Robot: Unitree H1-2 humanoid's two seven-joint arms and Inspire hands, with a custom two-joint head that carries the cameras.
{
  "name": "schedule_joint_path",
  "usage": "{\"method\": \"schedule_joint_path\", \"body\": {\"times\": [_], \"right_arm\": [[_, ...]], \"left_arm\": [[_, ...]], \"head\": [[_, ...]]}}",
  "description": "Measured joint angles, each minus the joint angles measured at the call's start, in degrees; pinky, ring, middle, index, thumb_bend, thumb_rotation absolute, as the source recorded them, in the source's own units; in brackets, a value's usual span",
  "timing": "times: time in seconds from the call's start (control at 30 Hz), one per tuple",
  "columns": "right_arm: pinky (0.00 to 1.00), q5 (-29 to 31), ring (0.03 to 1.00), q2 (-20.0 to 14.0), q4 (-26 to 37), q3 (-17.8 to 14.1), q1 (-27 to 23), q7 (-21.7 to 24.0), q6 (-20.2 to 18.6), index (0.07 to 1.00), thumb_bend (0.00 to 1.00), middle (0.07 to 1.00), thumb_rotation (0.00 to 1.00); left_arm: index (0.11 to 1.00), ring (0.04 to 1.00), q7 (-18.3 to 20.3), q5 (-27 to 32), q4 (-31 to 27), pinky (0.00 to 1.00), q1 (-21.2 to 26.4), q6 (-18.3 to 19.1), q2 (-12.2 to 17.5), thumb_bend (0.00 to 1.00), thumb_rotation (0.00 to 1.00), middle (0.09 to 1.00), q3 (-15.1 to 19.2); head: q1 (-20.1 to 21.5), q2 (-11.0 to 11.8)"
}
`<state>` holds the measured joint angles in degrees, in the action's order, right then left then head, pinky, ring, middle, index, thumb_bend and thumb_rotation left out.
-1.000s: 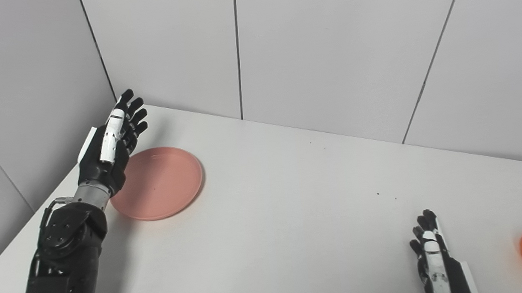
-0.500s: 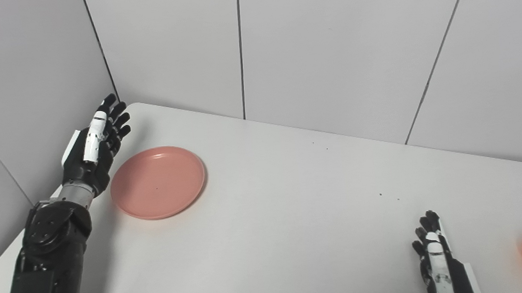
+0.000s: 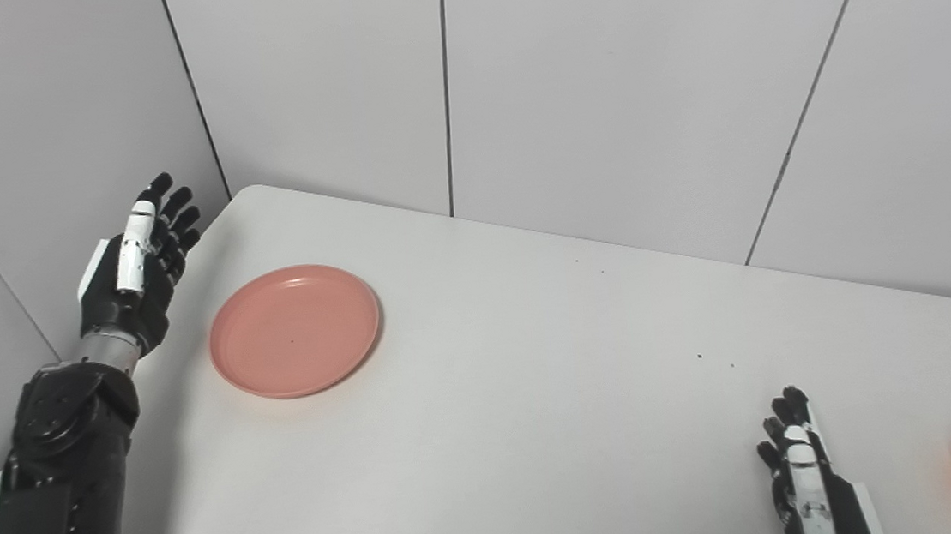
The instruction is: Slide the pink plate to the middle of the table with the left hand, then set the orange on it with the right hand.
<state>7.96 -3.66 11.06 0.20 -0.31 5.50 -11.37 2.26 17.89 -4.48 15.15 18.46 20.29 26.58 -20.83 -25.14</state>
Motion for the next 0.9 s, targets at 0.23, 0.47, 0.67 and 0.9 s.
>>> {"method": "schedule_joint_path", "body": {"times": [0.23,0.47,0.67,0.9], "right_arm": [[1.00,0.5,1.000,0.1,0.0,-0.1,-0.1,0.0,-0.3,1.000,0.04,1.000,1.00],[1.00,0.3,1.000,-0.1,0.2,0.0,-0.1,0.0,-0.6,1.000,0.04,1.000,1.00],[1.00,0.4,1.000,-0.1,0.3,0.0,-0.1,0.0,-0.7,1.000,0.04,1.000,1.00],[1.00,0.2,1.000,-0.1,0.3,0.0,-0.1,0.0,-0.8,1.000,0.04,1.000,1.00]], "left_arm": [[0.960,0.971,0.0,1.2,0.3,1.00,-0.8,0.0,0.5,0.32,1.00,0.965,1.8],[0.967,0.971,0.2,3.2,4.1,1.00,-1.3,-0.2,0.8,0.29,1.00,0.966,2.7],[0.962,0.967,0.9,3.7,6.3,1.00,-1.3,-1.7,0.8,0.27,1.00,0.964,2.5],[0.956,0.959,1.0,4.1,6.8,0.98,-1.5,-3.7,0.6,0.28,1.00,0.957,1.6]], "head": [[0.0,-0.1],[-0.1,-0.2],[-0.1,-0.2],[-0.2,-0.2]]}}
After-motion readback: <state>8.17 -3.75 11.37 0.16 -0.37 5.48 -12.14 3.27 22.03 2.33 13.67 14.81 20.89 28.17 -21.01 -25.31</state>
